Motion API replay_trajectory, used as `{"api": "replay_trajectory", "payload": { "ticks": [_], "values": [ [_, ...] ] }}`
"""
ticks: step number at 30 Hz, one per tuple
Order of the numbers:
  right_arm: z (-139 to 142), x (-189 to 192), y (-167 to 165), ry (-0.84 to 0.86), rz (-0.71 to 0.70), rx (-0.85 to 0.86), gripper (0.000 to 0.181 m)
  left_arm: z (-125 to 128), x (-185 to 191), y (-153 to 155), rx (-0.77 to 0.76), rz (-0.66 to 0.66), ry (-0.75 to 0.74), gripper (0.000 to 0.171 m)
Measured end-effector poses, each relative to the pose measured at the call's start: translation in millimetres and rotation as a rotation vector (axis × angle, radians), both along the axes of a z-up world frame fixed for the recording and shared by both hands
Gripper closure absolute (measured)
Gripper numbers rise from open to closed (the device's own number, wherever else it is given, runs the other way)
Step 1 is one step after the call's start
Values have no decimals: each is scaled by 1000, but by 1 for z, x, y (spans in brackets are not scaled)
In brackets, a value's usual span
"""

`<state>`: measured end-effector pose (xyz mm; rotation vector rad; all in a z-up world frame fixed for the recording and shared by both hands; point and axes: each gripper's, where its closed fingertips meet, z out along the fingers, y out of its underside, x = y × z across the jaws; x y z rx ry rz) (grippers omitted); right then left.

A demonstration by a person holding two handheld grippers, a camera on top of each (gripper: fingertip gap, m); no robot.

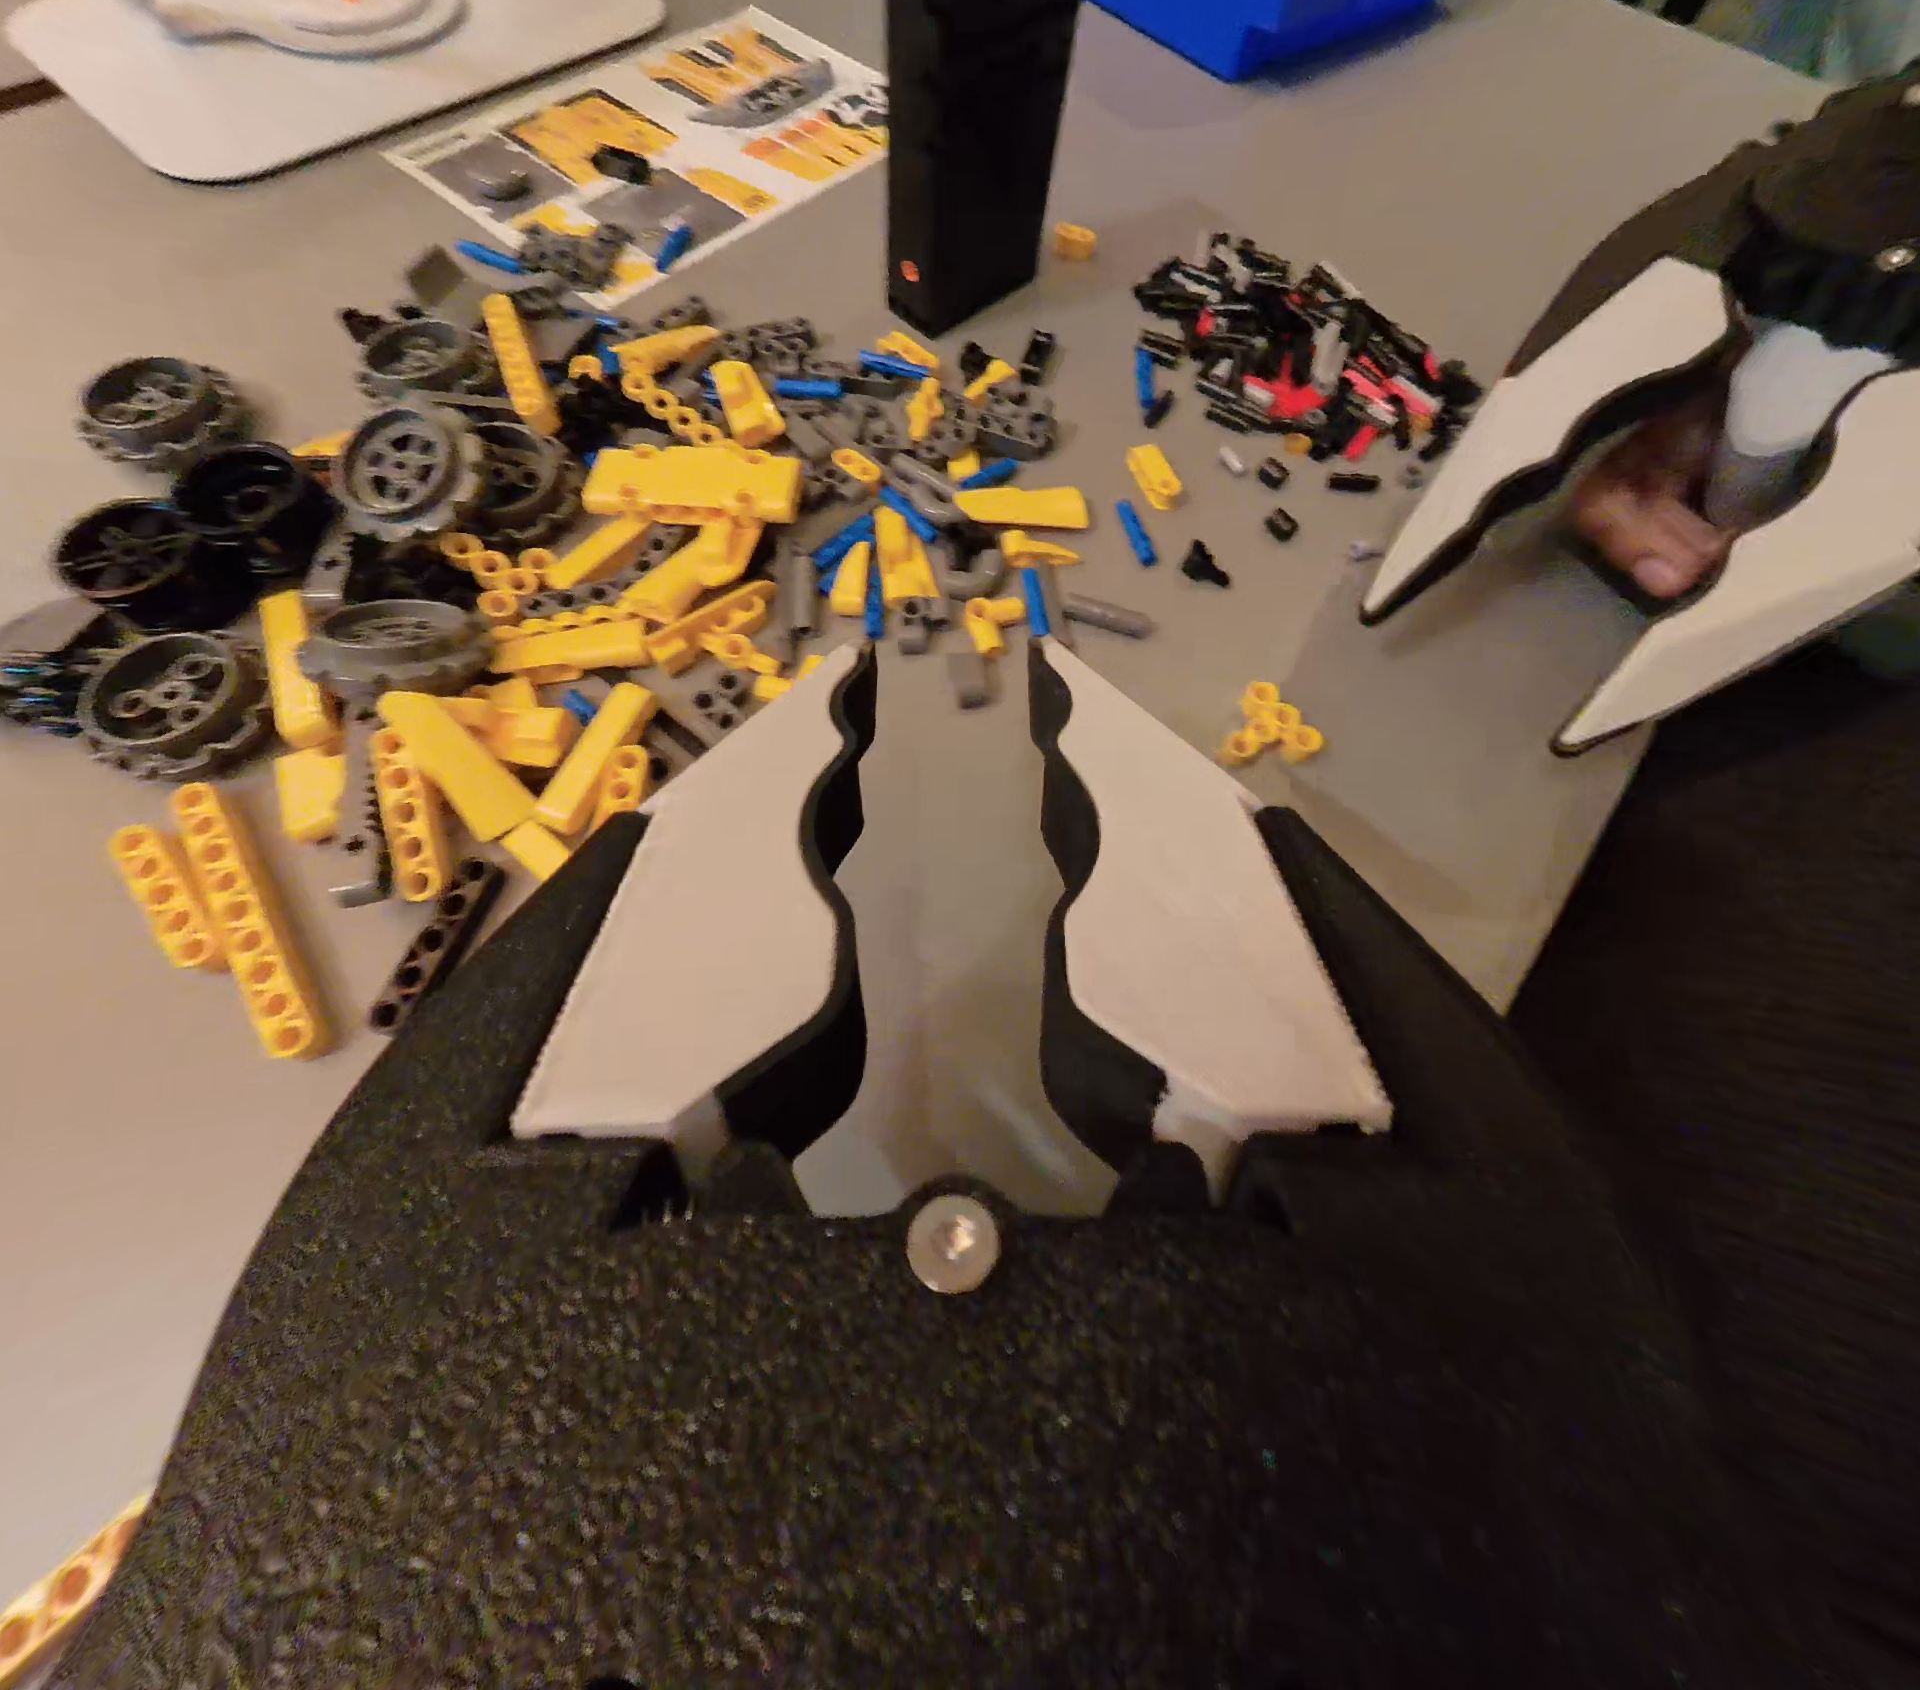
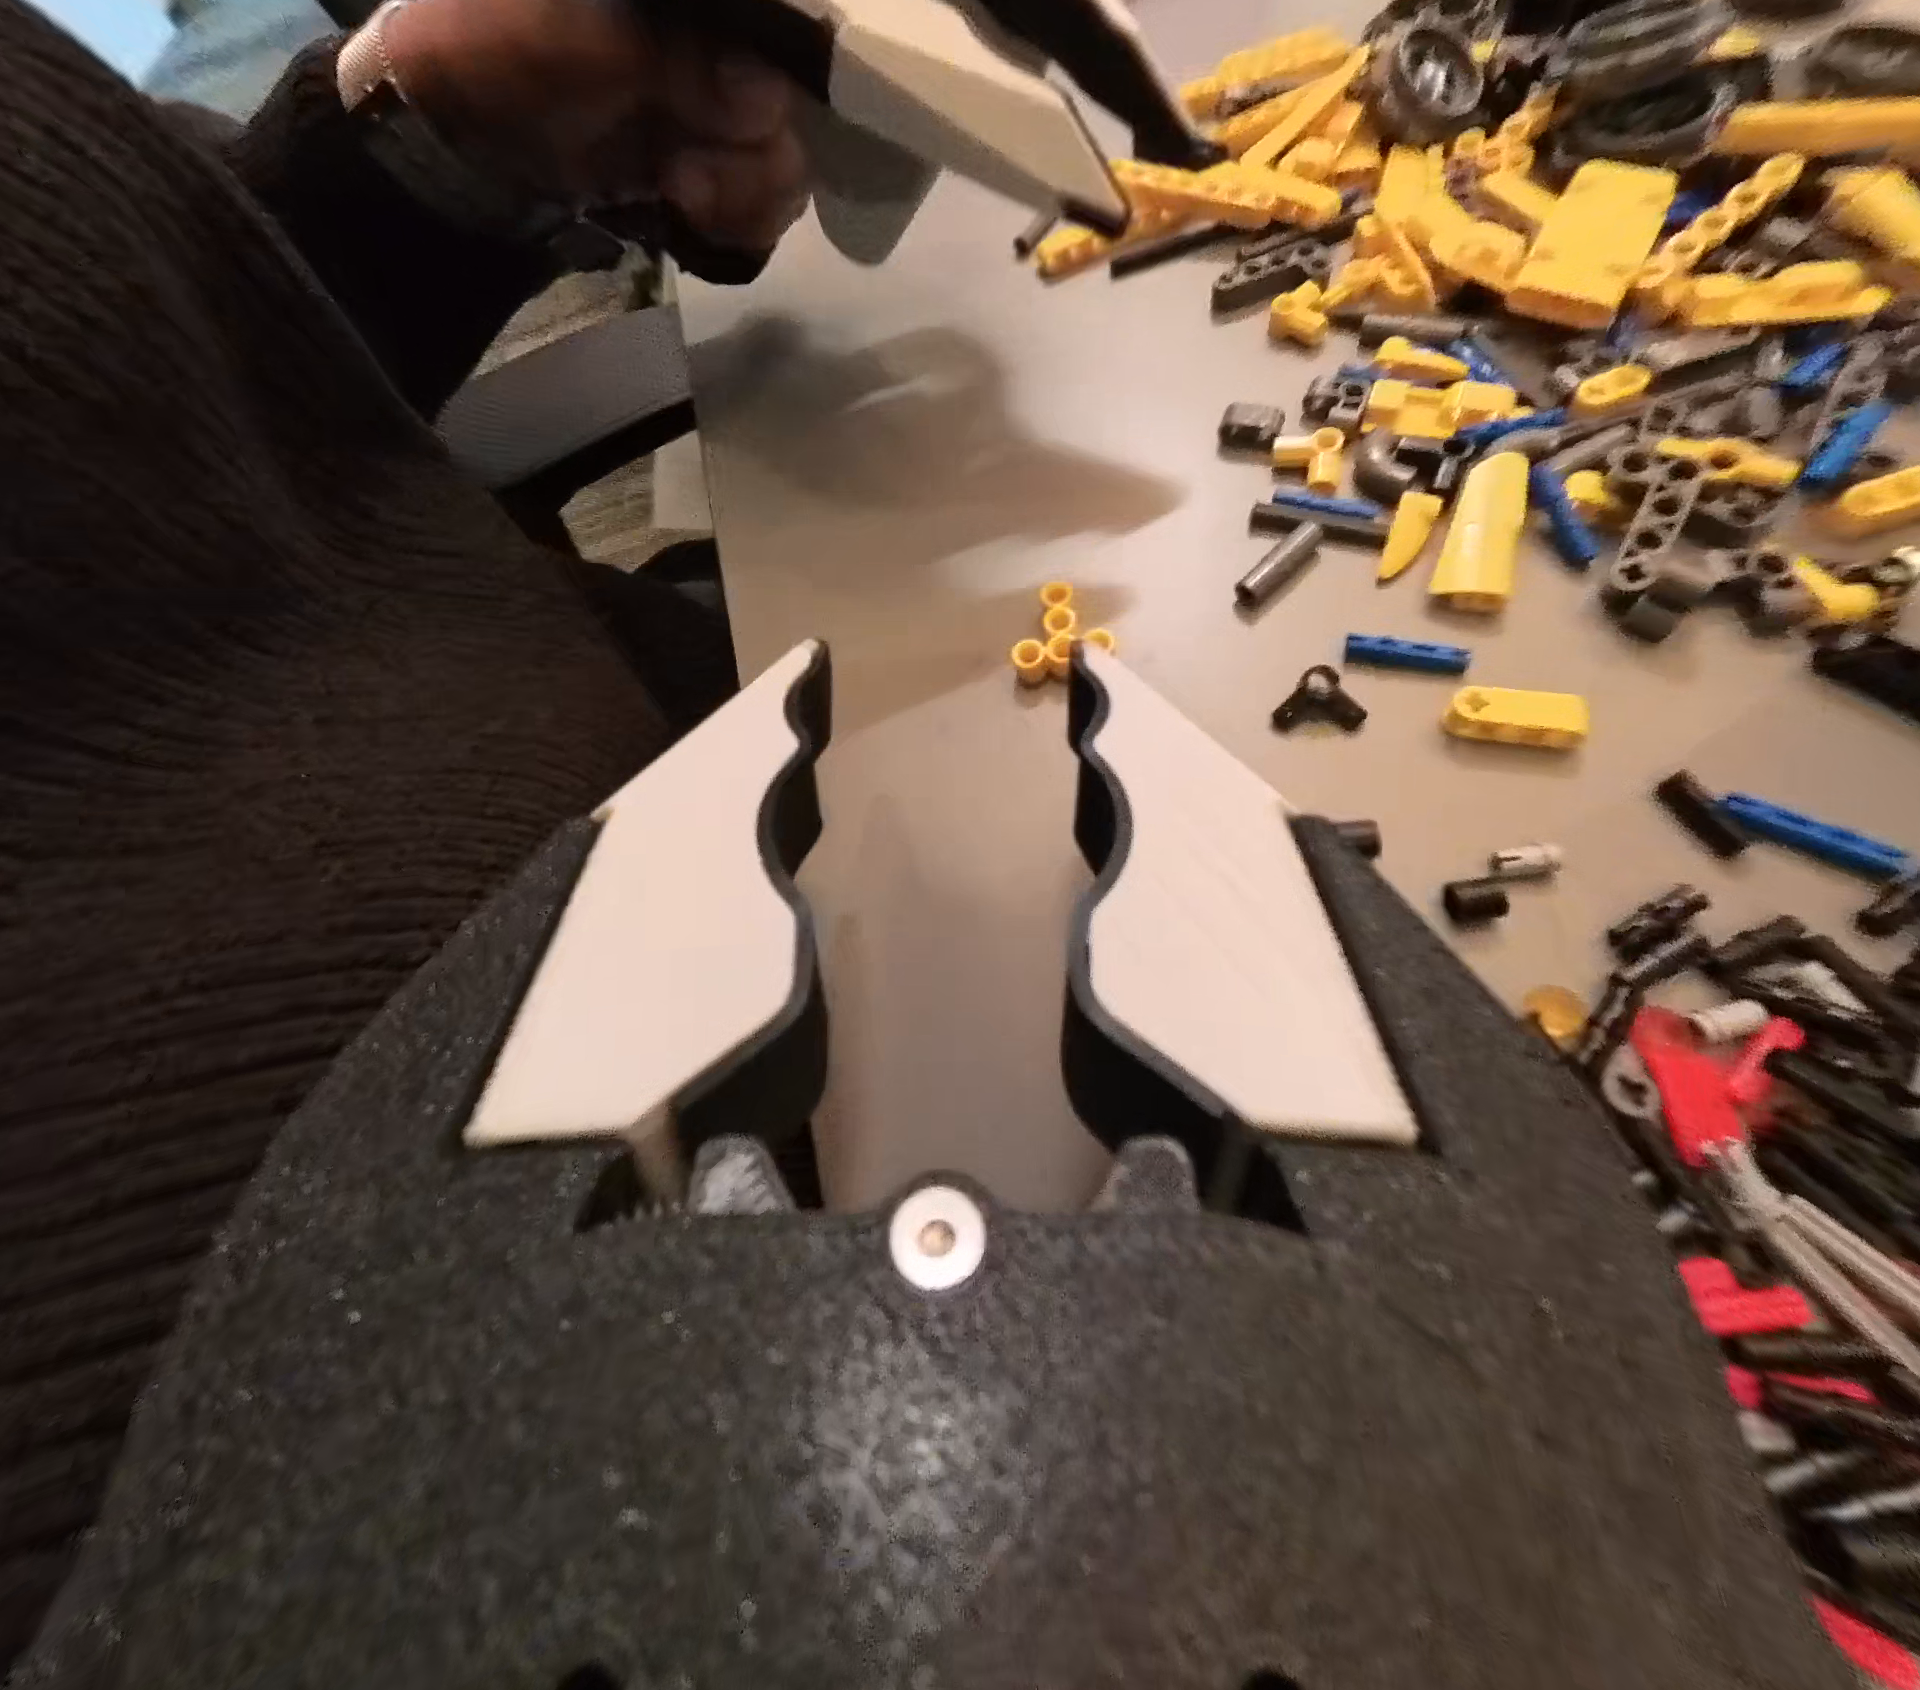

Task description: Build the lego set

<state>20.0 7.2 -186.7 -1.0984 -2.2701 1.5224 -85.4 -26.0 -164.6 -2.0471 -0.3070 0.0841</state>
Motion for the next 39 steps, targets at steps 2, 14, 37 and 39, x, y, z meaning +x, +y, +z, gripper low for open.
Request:
{"api": "replay_trajectory", "payload": {
  "ticks": [2,14,37,39],
  "values": [
    [1,-2,3,-46,-5,-62,135,-1,-13,-6,-16,33,29,144],
    [30,-23,31,105,-192,-189,136,10,-53,-10,-8,143,85,149],
    [31,-27,24,201,-196,-70,136,-50,-128,22,-416,233,77,156],
    [31,-28,25,192,-198,-85,136,-50,-128,22,-427,222,59,155]
  ]
}}
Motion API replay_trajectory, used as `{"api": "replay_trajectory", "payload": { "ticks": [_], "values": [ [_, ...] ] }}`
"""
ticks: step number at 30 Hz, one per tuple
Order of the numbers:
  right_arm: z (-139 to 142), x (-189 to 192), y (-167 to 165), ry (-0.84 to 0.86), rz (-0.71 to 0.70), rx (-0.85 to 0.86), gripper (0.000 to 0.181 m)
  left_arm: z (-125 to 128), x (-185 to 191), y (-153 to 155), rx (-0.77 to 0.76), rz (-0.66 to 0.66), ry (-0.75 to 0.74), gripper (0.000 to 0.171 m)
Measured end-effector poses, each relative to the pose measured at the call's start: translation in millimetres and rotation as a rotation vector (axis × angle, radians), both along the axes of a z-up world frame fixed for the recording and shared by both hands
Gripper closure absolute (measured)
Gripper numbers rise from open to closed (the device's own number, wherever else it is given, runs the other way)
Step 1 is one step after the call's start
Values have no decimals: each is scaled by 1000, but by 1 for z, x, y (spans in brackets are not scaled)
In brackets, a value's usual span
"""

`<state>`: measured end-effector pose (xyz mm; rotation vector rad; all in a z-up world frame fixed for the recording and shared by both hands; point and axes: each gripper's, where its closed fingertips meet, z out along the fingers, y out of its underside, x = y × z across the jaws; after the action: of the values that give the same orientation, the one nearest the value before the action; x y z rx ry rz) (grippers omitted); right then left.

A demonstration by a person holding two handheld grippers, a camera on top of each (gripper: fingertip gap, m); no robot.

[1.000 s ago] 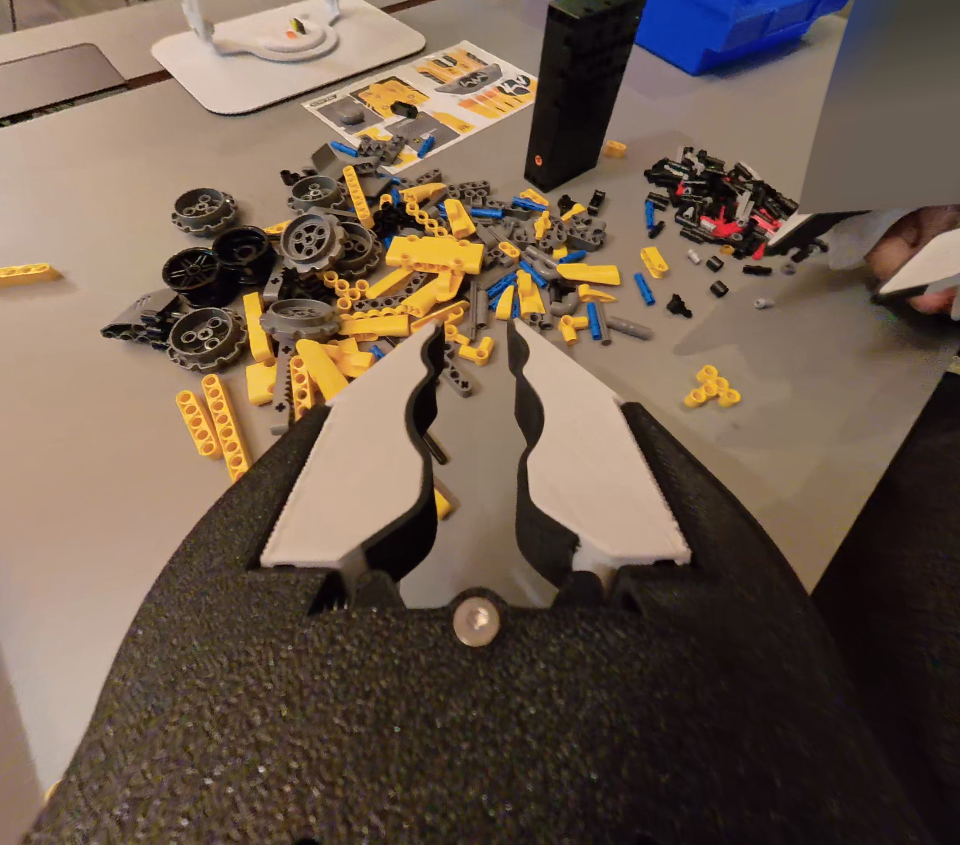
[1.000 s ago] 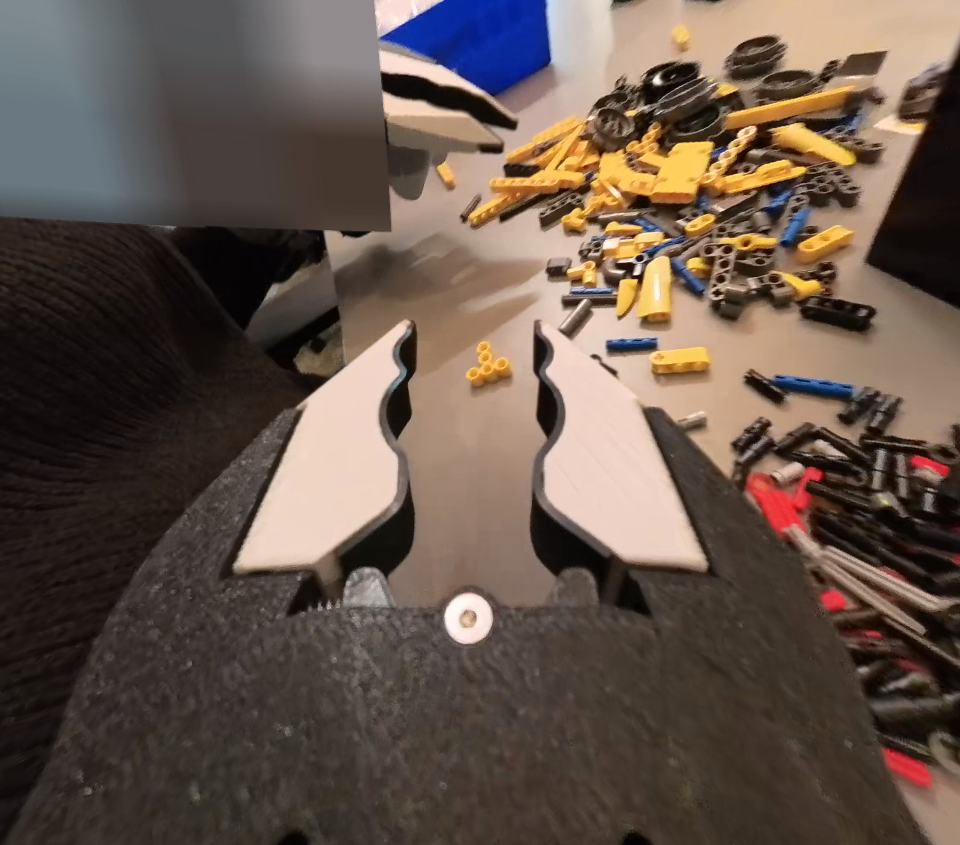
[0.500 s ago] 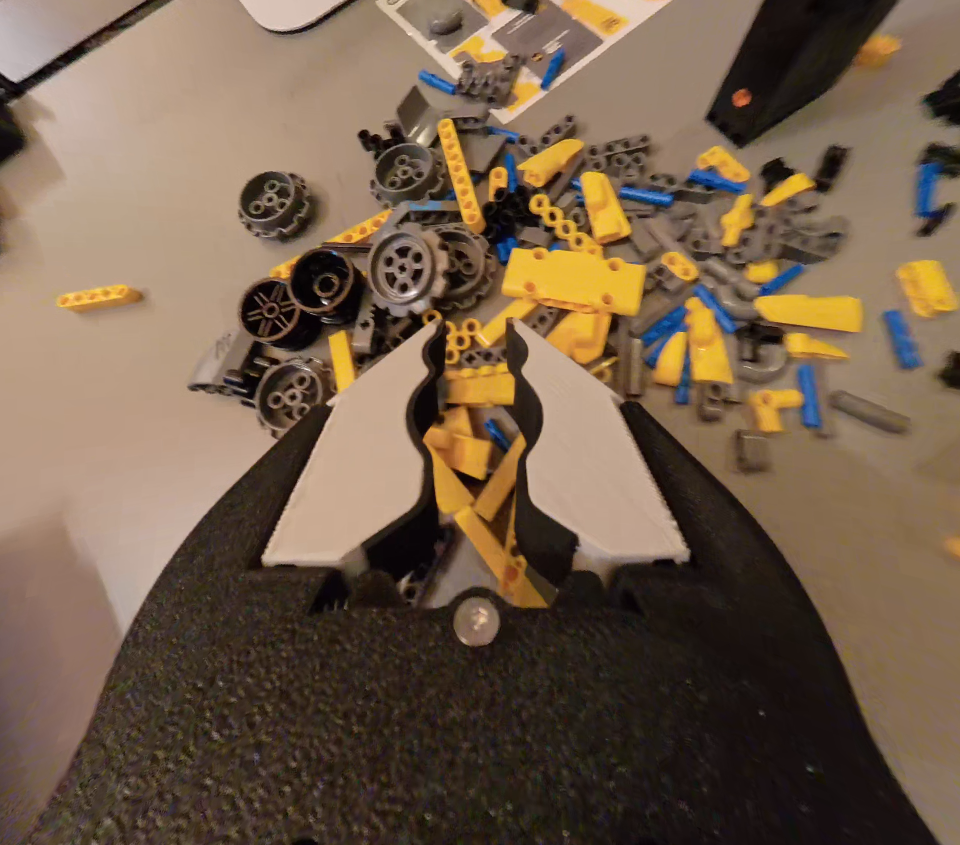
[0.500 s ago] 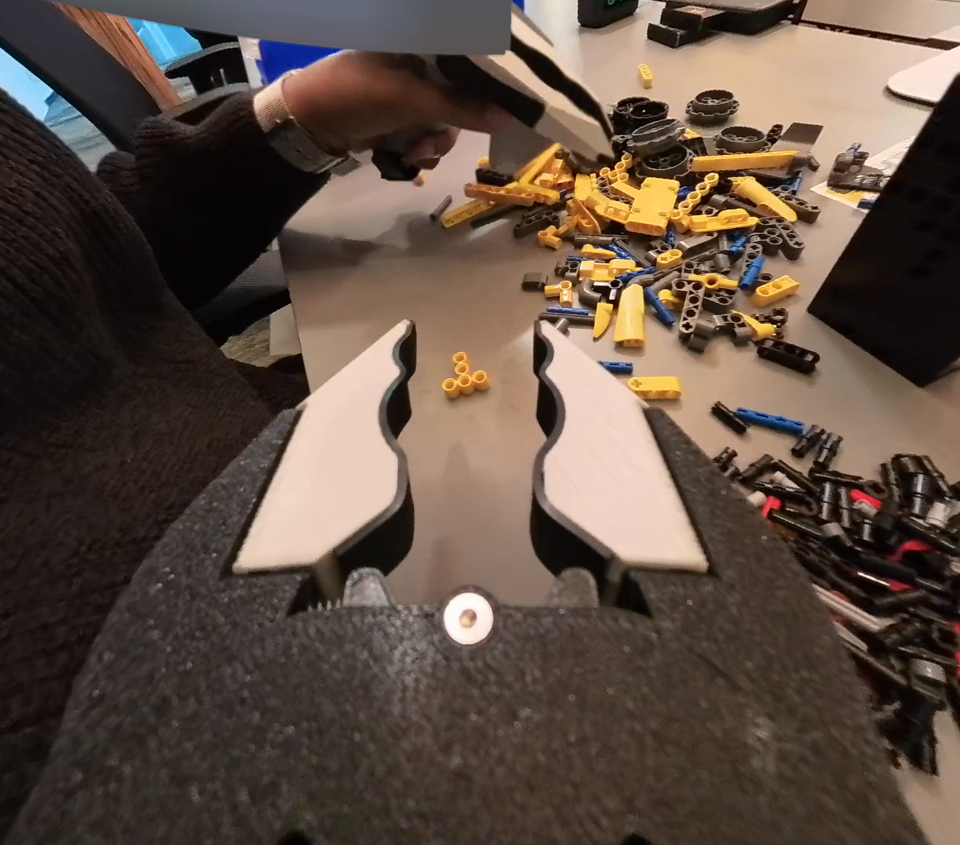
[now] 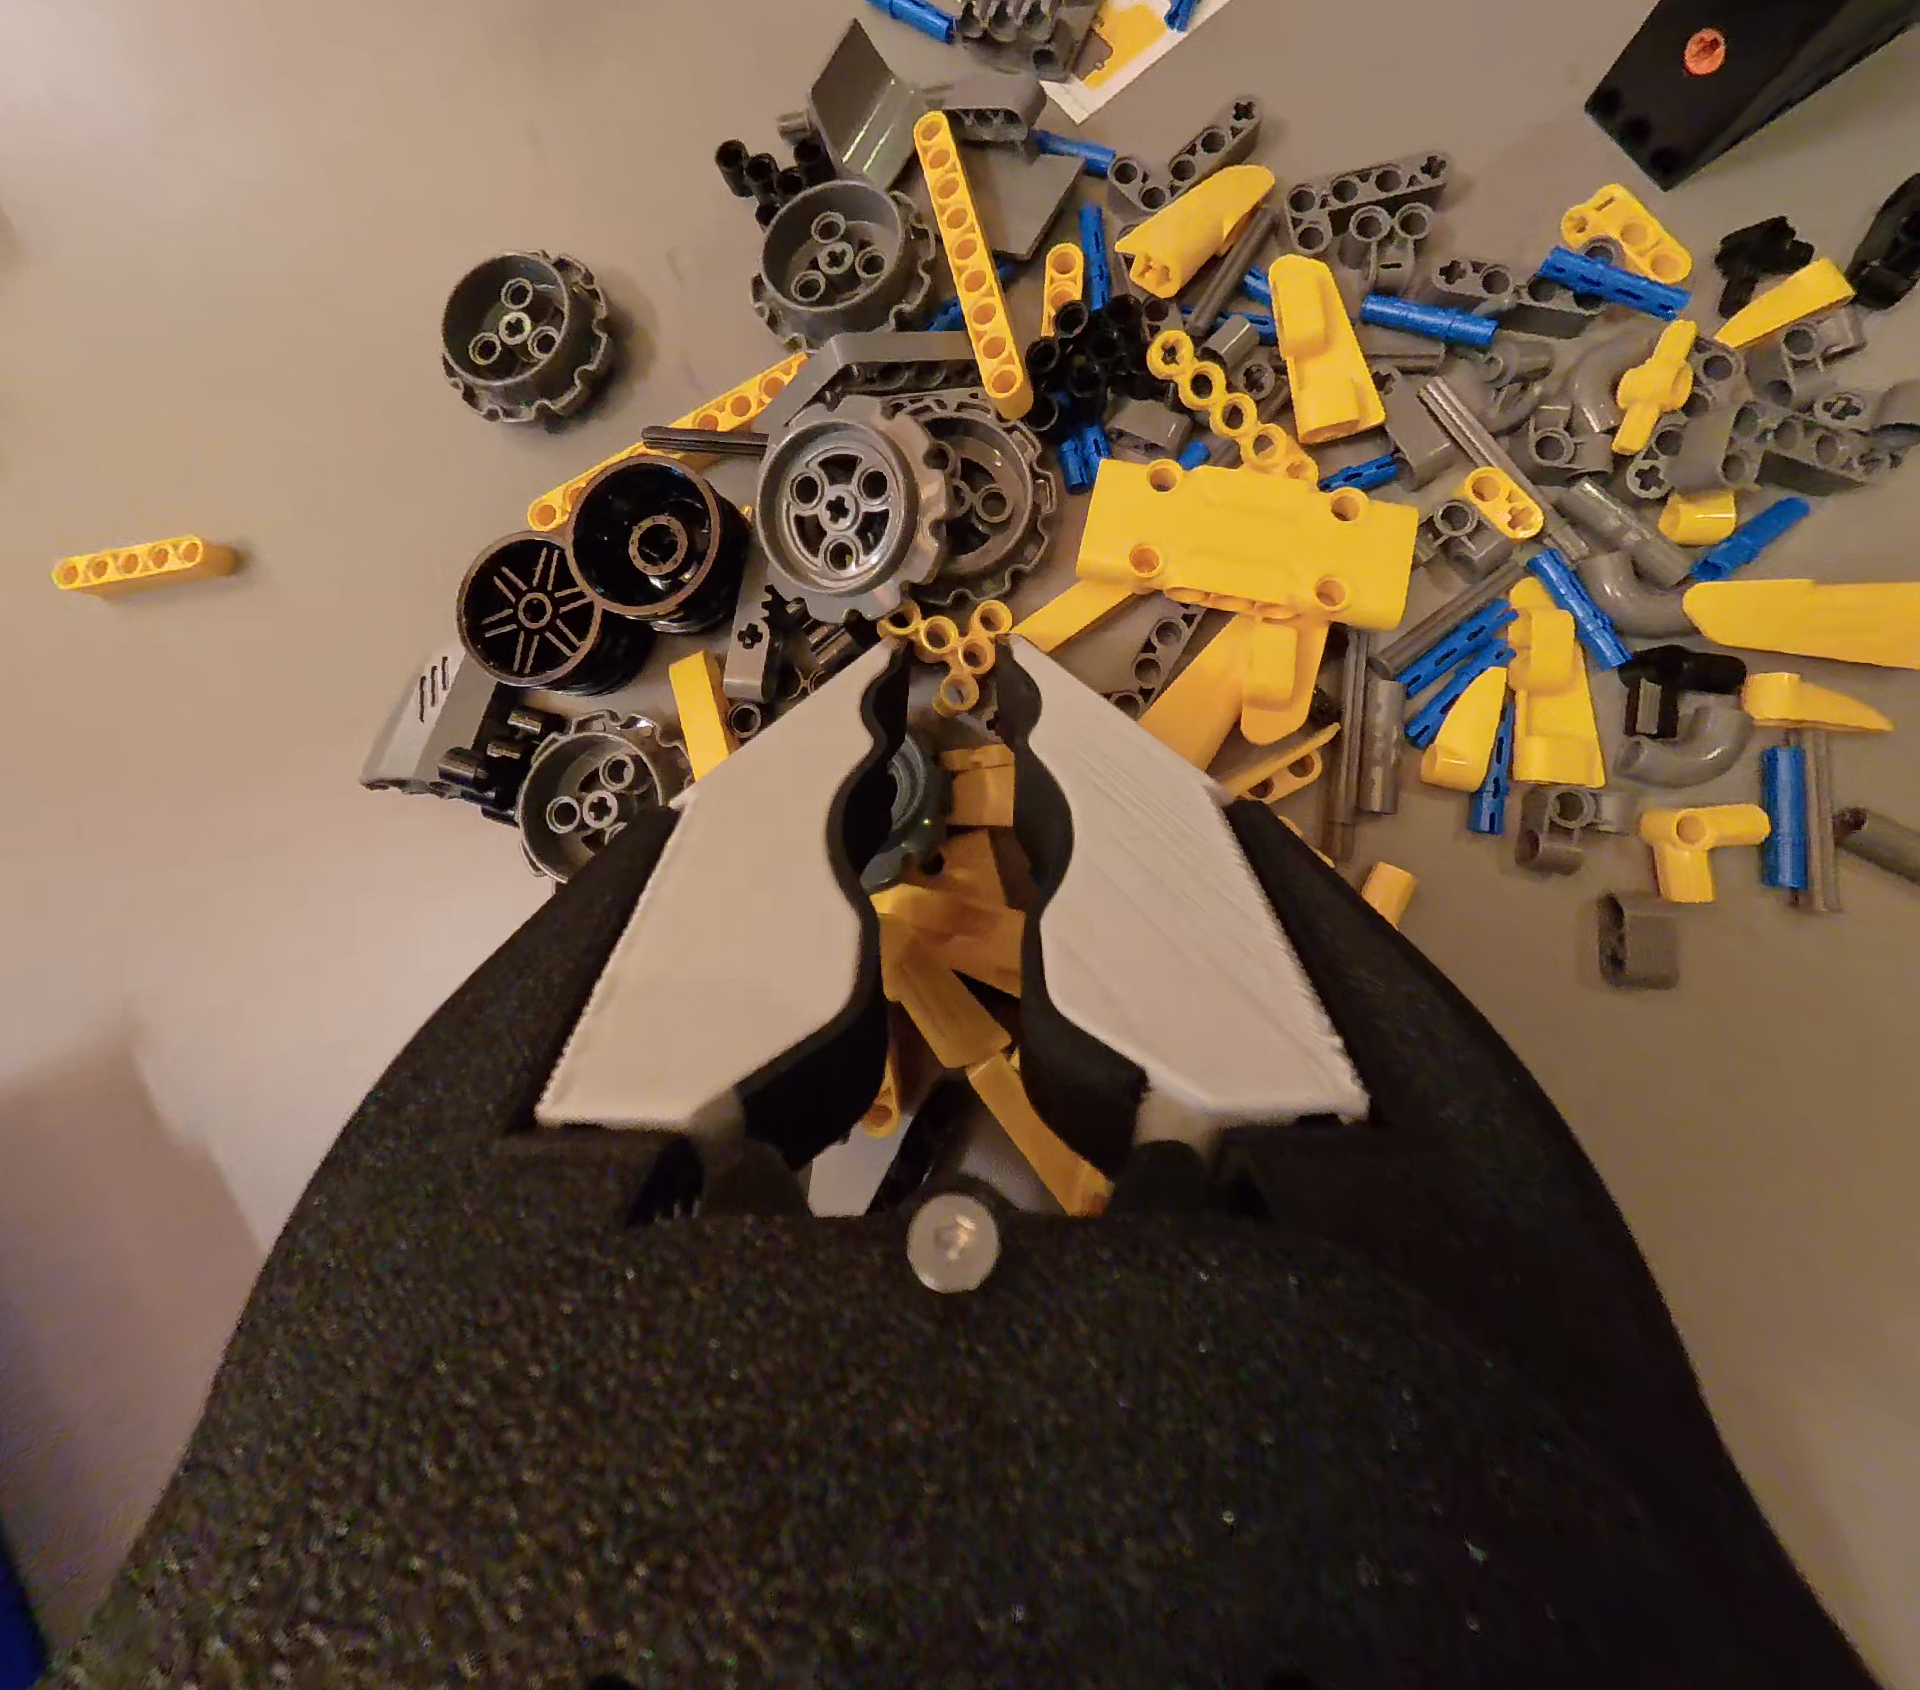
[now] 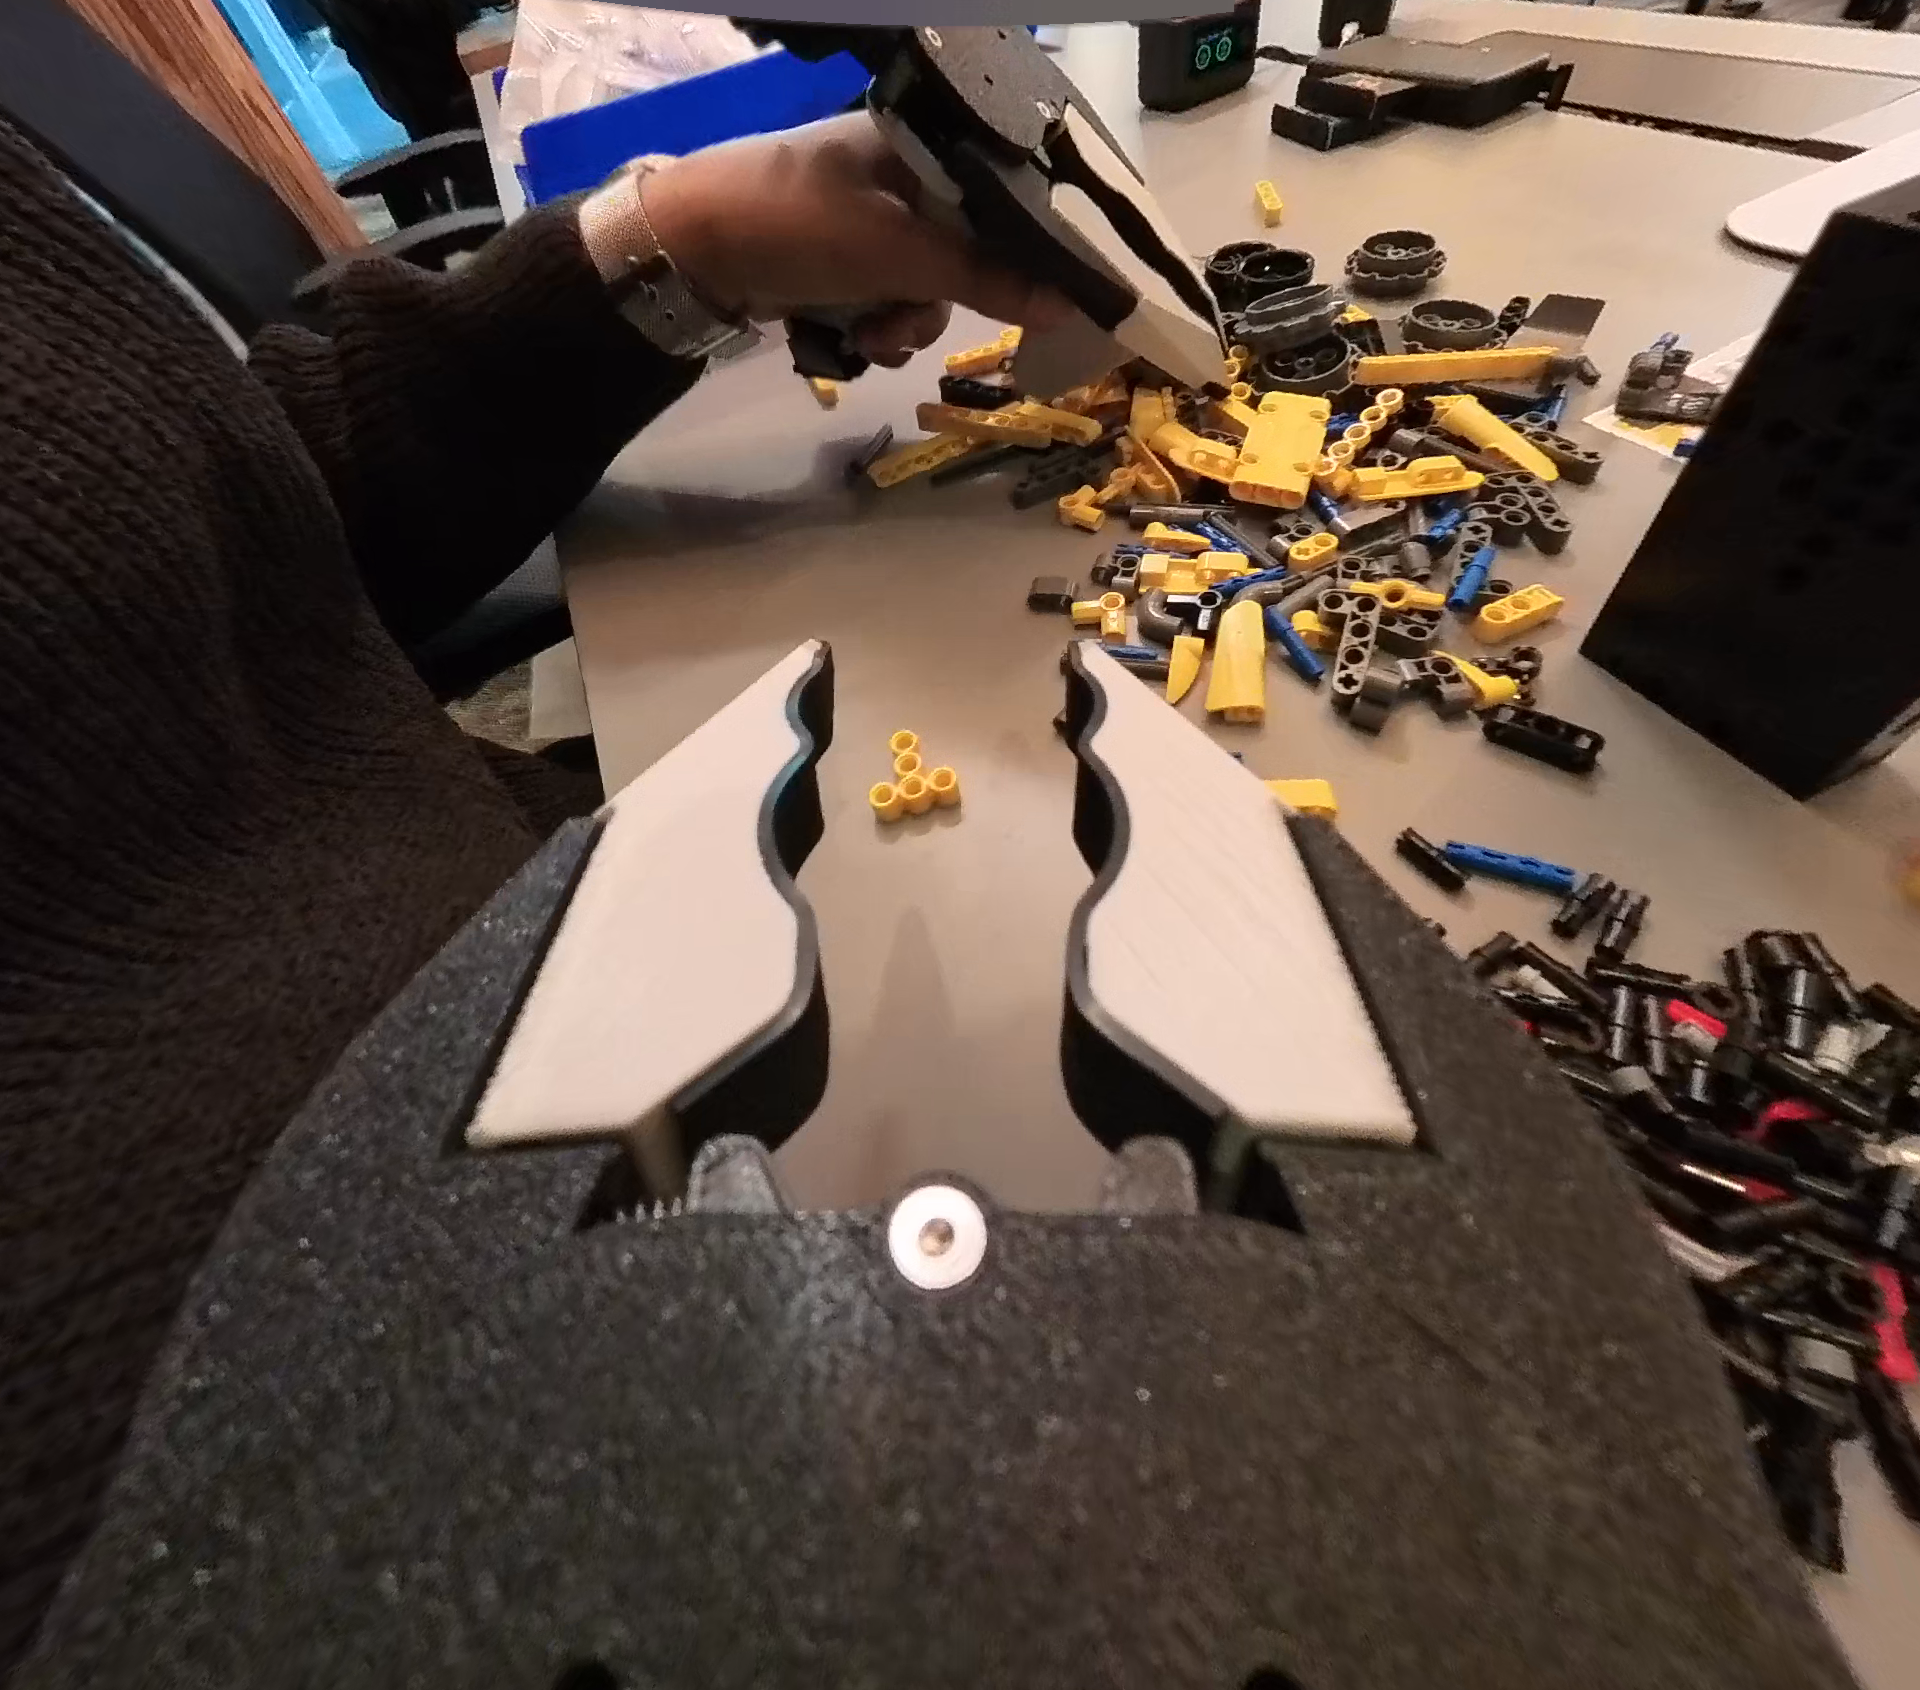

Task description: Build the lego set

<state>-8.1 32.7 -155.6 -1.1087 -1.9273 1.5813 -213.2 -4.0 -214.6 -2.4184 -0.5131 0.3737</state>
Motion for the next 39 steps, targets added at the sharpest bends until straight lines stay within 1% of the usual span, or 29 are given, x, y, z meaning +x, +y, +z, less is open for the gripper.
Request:
{"api": "replay_trajectory", "payload": {
  "ticks": [4,6,7,10,13,15,16,19,20,24,27,31,36,39],
  "values": [
    [4,1,1,14,1,-22,136,0,5,1,-16,-39,-46,156],
    [4,2,1,22,2,-19,136,0,6,1,-14,-42,-62,161],
    [4,2,1,24,2,-15,136,0,5,0,-13,-38,-59,166],
    [4,2,0,23,1,-8,136,9,5,0,2,-35,-6,171],
    [3,1,1,19,0,-11,136,21,9,-1,35,-38,33,171],
    [3,1,1,17,-1,-13,136,24,7,-4,48,-30,47,171],
    [3,1,1,16,-1,-14,136,23,6,-4,48,-24,41,170],
    [3,1,1,14,0,-10,136,16,3,-3,54,-12,0,153],
    [3,1,0,15,-1,-7,136,15,2,-1,60,-13,-2,151],
    [2,1,0,16,-2,0,136,6,2,-2,17,-9,11,151],
    [2,1,0,12,0,-4,136,-1,4,-3,-7,2,-6,151],
    [2,0,0,3,7,-15,136,-1,-1,-1,-24,8,-15,151],
    [2,-1,0,4,8,-16,136,-1,-1,1,-45,-18,-14,151],
    [2,-1,0,3,8,-21,136,-3,1,-1,-49,-28,-38,153]
  ]
}}
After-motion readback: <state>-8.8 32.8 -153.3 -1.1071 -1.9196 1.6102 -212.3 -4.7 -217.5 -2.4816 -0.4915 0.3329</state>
